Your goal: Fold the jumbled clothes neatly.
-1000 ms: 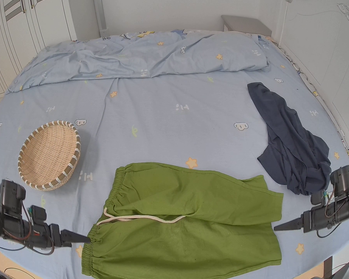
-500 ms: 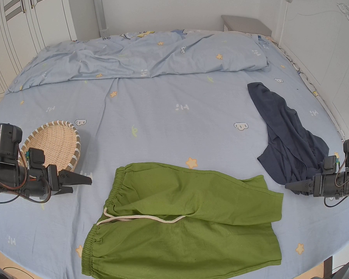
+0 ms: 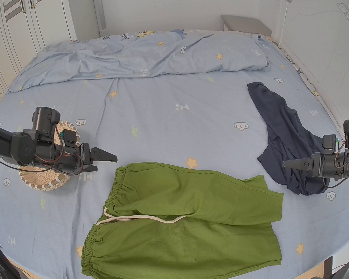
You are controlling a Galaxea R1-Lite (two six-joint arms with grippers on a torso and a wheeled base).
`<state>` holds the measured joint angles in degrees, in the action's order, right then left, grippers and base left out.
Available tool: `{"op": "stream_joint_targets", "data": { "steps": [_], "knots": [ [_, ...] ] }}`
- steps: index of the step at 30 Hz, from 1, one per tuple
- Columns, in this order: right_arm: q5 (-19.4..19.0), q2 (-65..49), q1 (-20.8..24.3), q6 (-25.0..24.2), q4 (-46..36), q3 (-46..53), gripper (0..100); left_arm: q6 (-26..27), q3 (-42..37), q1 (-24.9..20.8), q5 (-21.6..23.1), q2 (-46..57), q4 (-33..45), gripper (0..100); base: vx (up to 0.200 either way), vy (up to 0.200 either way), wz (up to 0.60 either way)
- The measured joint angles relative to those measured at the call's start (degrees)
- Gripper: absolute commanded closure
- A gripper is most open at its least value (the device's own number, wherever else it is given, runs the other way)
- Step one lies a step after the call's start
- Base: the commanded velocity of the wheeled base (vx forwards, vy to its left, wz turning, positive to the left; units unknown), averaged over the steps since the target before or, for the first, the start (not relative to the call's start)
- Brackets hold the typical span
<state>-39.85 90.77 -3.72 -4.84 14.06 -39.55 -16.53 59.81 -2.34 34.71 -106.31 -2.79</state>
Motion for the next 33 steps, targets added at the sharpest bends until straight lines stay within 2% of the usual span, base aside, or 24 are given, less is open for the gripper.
{"op": "stream_joint_targets", "data": {
  "steps": [11,17,33],
  "knots": [
    [-0.02,1.97,1.41,-0.02,0.17,-0.85,0,0.55,2.21,-1.27,-0.26,-5.79,-0.57,0,0.000,0.000,0.00],
    [-0.05,2.12,1.71,-0.06,0.17,-0.72,0,0.50,3.50,-2.83,-0.66,-9.26,-4.21,0,0.000,0.000,0.00],
    [-0.02,2.04,1.74,-0.09,0.26,-0.61,0,0.41,8.37,-3.91,-0.90,-13.62,-4.34,0,0.000,0.000,0.00]
  ]
}}
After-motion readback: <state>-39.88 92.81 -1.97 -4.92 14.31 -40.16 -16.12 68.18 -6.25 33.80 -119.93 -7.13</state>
